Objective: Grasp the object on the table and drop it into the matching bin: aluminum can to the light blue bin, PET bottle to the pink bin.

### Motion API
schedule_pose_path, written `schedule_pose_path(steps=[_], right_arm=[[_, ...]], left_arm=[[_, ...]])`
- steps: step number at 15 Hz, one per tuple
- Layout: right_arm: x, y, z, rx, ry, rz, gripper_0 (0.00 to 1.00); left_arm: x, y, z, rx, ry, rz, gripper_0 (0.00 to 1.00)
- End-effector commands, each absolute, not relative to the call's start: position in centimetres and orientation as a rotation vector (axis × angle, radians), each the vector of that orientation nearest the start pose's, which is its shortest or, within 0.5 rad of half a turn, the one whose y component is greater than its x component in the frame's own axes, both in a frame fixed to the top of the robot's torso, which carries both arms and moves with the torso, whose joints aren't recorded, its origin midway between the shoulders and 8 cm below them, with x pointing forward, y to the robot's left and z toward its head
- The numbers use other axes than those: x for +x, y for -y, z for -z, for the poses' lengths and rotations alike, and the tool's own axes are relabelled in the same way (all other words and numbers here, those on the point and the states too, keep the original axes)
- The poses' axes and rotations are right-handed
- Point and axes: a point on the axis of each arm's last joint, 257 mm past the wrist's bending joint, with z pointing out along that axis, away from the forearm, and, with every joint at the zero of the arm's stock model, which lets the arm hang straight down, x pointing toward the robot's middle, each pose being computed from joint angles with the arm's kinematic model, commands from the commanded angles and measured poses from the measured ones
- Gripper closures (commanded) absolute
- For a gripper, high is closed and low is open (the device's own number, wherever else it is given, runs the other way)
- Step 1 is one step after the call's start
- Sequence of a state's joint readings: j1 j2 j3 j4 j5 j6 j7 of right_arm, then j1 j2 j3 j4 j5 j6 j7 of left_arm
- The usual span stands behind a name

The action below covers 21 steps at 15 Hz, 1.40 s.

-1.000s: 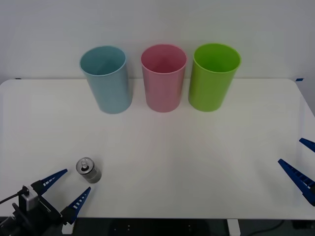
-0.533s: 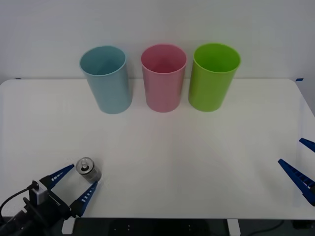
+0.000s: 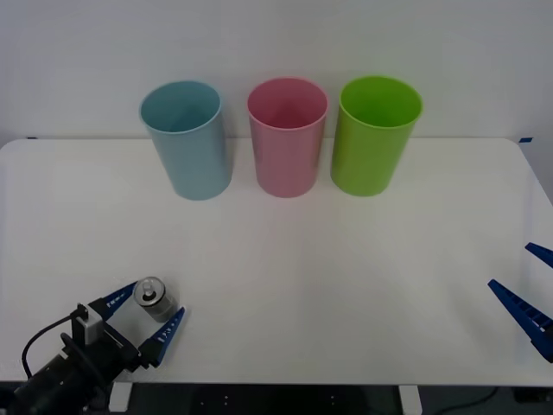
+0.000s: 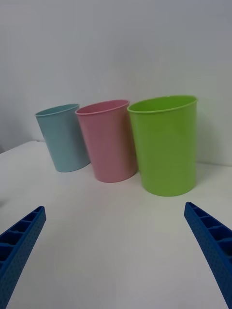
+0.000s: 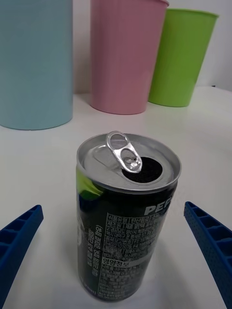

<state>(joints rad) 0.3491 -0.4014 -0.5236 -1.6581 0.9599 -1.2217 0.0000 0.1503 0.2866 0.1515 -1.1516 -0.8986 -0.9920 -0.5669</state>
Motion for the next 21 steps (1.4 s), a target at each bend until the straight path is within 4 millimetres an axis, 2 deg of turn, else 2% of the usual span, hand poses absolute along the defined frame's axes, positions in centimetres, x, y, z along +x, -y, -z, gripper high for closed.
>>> schedule_pose_path(steps=[1,6,7,8,9,10,17,21], right_arm=[[34.2,33.0,16.9,-0.465,-1.441,-0.567,0.00],[34.2,33.0,16.9,-0.465,-1.441,-0.567,0.00],[34.2,33.0,16.9,-0.465,-1.441,-0.567,0.00],[34.2,33.0,16.9,-0.465,-1.441,-0.567,0.00],[34.2,33.0,16.9,-0.465,-1.441,-0.567,0.00],[34.2,33.0,16.9,-0.465,-1.441,-0.567,0.00],[34.2,33.0,16.9,-0.465,-1.441,-0.567,0.00],[34.2,33.0,16.9,-0.465,-1.441,-0.567,0.00]], left_arm=[[40.7,-23.6,33.9,0.448,-1.546,0.469,0.00],[40.9,-23.4,33.7,0.449,-1.540,0.470,0.00],[40.9,-23.4,33.7,0.448,-1.542,0.470,0.10],[40.9,-23.5,33.7,0.448,-1.542,0.468,0.67],[40.9,-23.4,33.7,0.447,-1.542,0.471,0.91],[40.9,-23.4,33.7,0.445,-1.542,0.472,0.99],[41.0,-23.6,33.5,0.427,-1.537,0.477,1.00],[41.3,-23.9,32.5,0.408,-1.515,0.479,1.00]])
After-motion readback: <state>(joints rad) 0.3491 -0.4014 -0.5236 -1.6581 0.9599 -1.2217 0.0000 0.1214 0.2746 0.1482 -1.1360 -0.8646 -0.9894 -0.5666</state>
